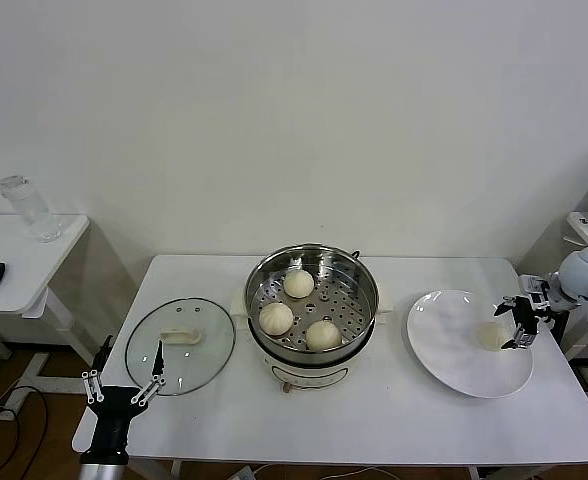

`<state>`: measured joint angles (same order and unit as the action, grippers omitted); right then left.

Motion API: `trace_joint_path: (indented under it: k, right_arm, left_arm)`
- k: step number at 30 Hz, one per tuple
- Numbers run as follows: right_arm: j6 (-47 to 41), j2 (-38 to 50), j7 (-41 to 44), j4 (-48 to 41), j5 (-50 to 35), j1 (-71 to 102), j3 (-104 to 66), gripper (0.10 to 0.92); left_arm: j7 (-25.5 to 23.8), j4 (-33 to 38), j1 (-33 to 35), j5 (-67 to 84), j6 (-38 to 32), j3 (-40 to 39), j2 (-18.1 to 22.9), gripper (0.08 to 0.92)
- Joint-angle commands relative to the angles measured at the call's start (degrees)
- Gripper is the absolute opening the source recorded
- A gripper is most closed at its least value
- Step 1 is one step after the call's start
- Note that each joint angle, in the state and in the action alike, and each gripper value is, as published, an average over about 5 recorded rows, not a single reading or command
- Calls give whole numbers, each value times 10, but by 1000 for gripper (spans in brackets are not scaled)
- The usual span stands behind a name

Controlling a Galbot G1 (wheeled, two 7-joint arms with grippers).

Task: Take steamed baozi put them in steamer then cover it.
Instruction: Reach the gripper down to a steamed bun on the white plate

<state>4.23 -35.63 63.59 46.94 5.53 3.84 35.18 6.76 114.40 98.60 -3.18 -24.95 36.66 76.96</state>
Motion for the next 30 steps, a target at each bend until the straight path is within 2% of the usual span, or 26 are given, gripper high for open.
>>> trace_joint_path:
  k: [1, 7, 15, 20, 25, 30]
  right_arm:
    - [-3, -13, -9, -16, 7, 12, -6, 823]
    - [-3, -21, -12, -25, 9, 13, -8, 813]
    - [-7, -13, -4, -8, 6, 8, -4, 647]
    - [-11, 0, 12, 22, -5, -16, 4, 621]
    - [-23, 13, 55, 84, -74, -159, 113, 623]
    - [-44, -18, 106, 128, -162, -336, 260, 628]
  left_arm:
    - [0, 1, 1, 0, -1, 1, 0, 823]
    - [0, 3, 1, 0, -1, 4, 0, 823]
    - [0, 5, 0, 1, -1, 8, 0, 823]
    - [0, 6, -1, 1, 0, 10, -1, 823]
    - [0, 7, -4, 1, 3, 8, -2, 823]
    - [0, 10, -6, 1, 6, 5, -2, 823]
